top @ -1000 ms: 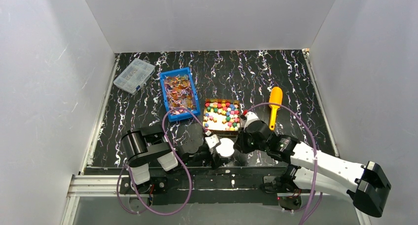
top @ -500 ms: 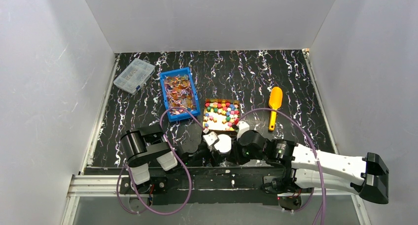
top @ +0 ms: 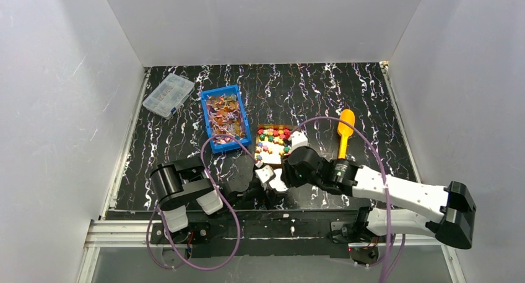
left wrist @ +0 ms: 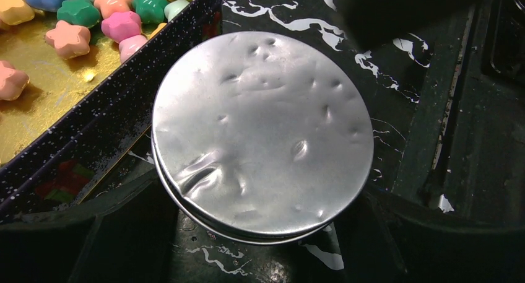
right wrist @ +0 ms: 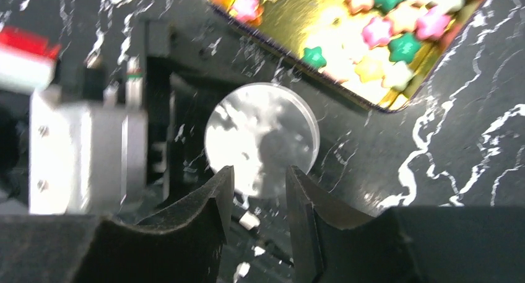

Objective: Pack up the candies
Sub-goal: Screw the bottle lid onto the packing bottle.

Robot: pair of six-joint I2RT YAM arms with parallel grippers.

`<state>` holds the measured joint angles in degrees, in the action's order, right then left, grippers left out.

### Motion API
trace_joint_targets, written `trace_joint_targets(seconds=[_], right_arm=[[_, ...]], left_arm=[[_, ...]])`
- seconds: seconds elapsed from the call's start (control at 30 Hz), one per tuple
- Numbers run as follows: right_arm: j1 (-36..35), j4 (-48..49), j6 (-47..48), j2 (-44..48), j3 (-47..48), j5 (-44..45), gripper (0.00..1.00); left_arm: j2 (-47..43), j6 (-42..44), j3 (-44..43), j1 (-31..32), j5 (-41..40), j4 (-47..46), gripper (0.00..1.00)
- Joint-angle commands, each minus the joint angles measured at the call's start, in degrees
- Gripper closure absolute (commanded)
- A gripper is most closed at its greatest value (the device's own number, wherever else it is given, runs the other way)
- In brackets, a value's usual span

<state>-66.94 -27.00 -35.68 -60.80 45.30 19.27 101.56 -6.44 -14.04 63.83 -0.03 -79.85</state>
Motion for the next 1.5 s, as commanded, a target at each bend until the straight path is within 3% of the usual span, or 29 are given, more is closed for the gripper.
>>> trace_joint_targets(seconds=[0.0, 0.37, 1.17, 1.47], right_arm=[[6.35, 2.33, 8.17, -4.11, 3.27, -2.55, 0.57], [15.18, 12.17, 14.85, -11.66, 1.13, -18.45, 0.64], [18.51, 14.64, 15.23, -11.19, -8.41, -30.25, 0.70], [18.42, 13.48, 11.33, -5.49, -13.86, -32.82, 0.74]], left_arm=[[-2.22, 0.33, -0.19, -0.07, 0.03, 6.93, 0.52], [-6.85, 0.76, -0.67, -0.11, 0.03, 14.41, 0.55], [-4.97, 0.41, -2.22, -0.09, 1.66, 16.80, 0.57], [-5.23, 0.28, -2.30, -0.08, -1.23, 17.81, 0.58]])
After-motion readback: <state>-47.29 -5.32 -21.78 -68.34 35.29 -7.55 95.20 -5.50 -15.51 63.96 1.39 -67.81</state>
